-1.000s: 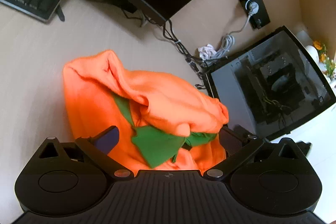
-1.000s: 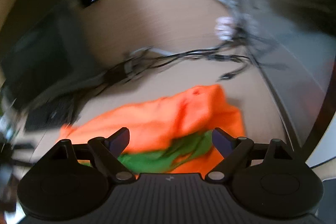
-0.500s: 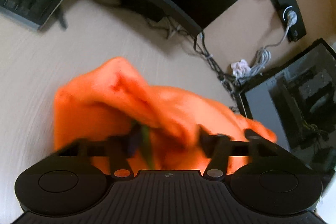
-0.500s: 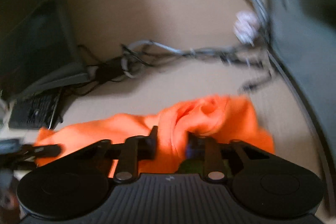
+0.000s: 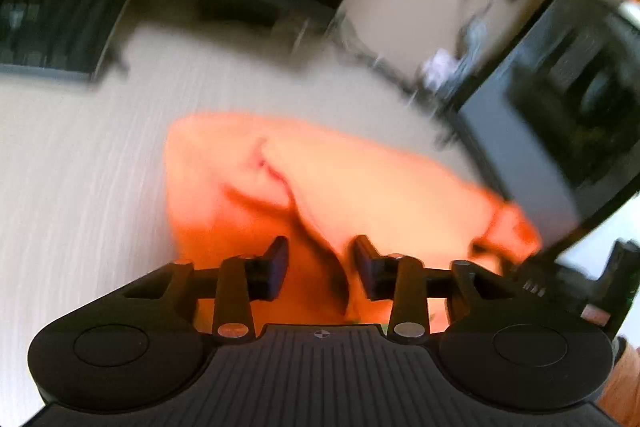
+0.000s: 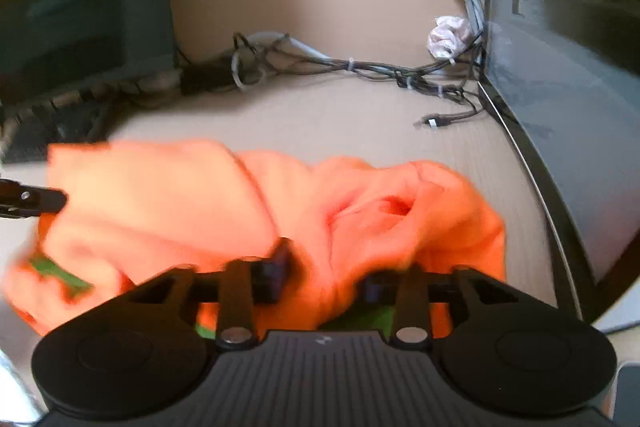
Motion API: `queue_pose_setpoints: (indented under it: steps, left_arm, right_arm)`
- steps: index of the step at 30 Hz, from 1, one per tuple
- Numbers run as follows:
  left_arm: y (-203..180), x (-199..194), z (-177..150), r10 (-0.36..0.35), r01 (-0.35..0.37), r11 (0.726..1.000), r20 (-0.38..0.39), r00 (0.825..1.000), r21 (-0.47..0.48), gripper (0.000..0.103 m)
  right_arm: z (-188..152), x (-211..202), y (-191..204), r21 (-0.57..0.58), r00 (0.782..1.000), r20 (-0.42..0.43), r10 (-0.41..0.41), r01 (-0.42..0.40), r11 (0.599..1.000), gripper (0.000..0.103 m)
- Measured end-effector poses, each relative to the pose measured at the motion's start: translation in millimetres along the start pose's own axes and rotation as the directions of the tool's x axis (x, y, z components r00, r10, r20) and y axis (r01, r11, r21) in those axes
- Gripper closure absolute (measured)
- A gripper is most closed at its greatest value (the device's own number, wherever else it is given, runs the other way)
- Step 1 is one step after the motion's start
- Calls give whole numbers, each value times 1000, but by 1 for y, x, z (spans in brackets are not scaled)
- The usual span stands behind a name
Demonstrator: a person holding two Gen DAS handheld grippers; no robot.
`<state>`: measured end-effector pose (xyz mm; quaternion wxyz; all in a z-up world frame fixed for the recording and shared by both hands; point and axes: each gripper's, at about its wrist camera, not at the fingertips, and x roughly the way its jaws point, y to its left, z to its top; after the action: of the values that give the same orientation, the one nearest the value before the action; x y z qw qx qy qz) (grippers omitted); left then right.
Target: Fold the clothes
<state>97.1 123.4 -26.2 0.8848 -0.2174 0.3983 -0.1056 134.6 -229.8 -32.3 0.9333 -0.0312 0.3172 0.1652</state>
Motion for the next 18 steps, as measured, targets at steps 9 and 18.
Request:
queue_pose_setpoints:
  steps: [9,18]
  left_arm:
    - [-36,-83,21,-315,283,941,173,933,187,11]
    - [-37,29,4,-172,177,973,-49,984,146,9]
  right_arm:
    - [-6,-15,-8,-43,999,-34,-6,5,999,38]
    - [9,-68,-11,-105,989,55,-139,145,984,27]
